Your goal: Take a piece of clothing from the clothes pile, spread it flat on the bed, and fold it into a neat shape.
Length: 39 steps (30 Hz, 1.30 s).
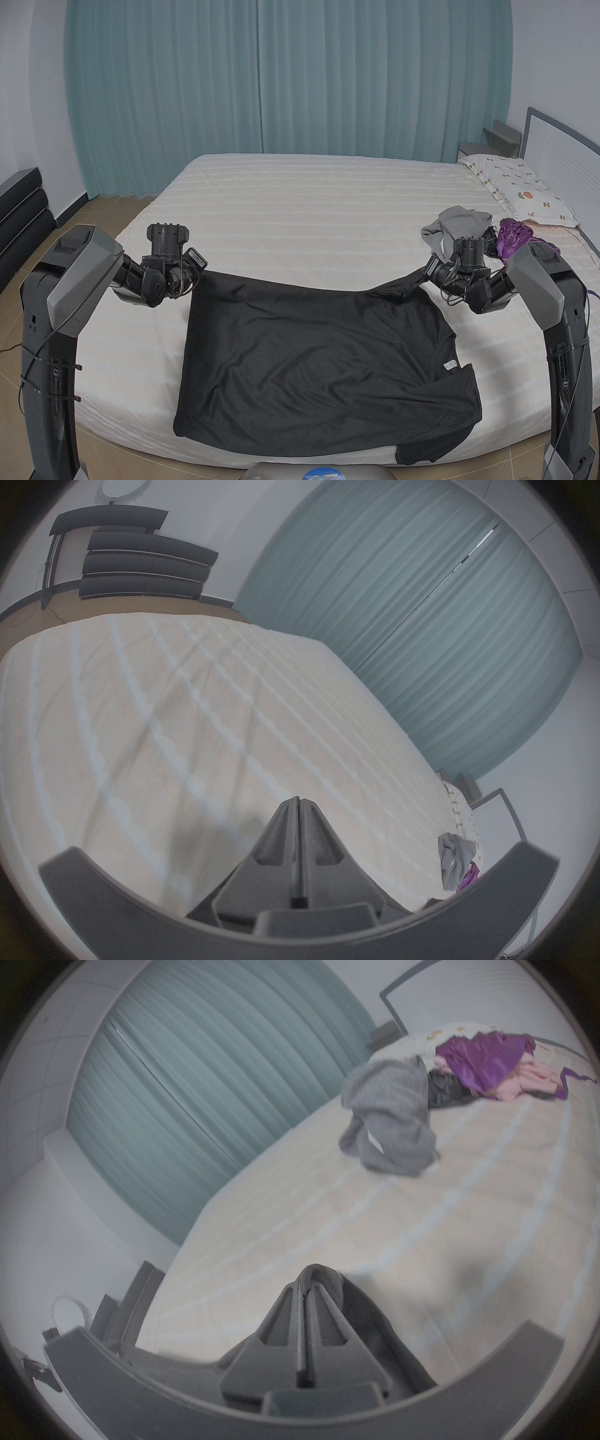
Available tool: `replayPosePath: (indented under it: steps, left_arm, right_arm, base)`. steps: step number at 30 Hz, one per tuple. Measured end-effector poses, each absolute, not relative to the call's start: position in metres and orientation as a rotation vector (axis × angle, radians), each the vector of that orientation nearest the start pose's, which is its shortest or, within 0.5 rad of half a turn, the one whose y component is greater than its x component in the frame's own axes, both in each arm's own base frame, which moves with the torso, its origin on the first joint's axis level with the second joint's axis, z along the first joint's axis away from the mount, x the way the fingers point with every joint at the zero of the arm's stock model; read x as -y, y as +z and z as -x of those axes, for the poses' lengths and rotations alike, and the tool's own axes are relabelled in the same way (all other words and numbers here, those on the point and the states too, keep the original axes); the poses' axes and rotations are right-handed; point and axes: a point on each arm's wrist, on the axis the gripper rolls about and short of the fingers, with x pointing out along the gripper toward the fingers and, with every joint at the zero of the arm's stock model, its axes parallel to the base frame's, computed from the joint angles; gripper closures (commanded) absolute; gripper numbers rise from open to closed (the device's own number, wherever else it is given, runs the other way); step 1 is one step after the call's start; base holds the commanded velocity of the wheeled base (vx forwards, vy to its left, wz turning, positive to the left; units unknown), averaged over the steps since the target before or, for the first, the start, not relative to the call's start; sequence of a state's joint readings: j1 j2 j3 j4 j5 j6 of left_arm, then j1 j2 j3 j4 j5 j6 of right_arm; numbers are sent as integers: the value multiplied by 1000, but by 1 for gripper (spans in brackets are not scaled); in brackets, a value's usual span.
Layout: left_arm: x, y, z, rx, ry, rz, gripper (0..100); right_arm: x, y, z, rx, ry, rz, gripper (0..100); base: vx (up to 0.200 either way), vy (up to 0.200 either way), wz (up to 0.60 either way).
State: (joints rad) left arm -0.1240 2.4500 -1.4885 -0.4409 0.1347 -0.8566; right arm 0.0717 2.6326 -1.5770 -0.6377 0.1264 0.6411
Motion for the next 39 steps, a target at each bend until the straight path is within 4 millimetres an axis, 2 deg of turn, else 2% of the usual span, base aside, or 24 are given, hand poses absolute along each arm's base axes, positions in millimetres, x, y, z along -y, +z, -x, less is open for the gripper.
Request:
replayPosePath:
  steps: [9, 12, 14, 20, 28, 29, 35, 36, 39]
  left_arm:
    - [39, 65, -509, -308, 248, 799, 100]
    - [32, 72, -519, -257, 249, 808, 100]
    - [29, 75, -524, -231, 248, 811, 100]
    - [29, 63, -533, -230, 253, 809, 100]
    - [33, 37, -534, -300, 256, 800, 100]
    - [34, 34, -534, -323, 250, 799, 100]
    - [47, 24, -531, -408, 213, 798, 100]
    - [50, 24, -530, -418, 208, 797, 0]
    - [56, 22, -529, -441, 191, 795, 0]
  right_arm:
    - [-43, 44, -540, -192, 46, -669, 100]
    - [-46, 56, -548, -130, 55, -669, 100]
    - [-49, 57, -551, -118, 58, -659, 100]
    - [-60, 35, -555, -149, 66, -612, 100]
    - [-59, -13, -556, -225, 19, -572, 100]
    - [-58, -17, -556, -235, 13, -571, 0]
    - [-56, -33, -551, -296, -11, -575, 0]
    - [-55, -35, -549, -312, -16, -577, 0]
    - [-54, -40, -541, -358, -29, -589, 0]
  base:
    - [0, 0, 0]
    - [0, 0, 0]
    - [0, 0, 0]
    - [0, 0, 0]
    - [0, 0, 0]
    - [0, 0, 0]
    - [0, 0, 0]
    - [0, 0, 0]
    - [0, 0, 0]
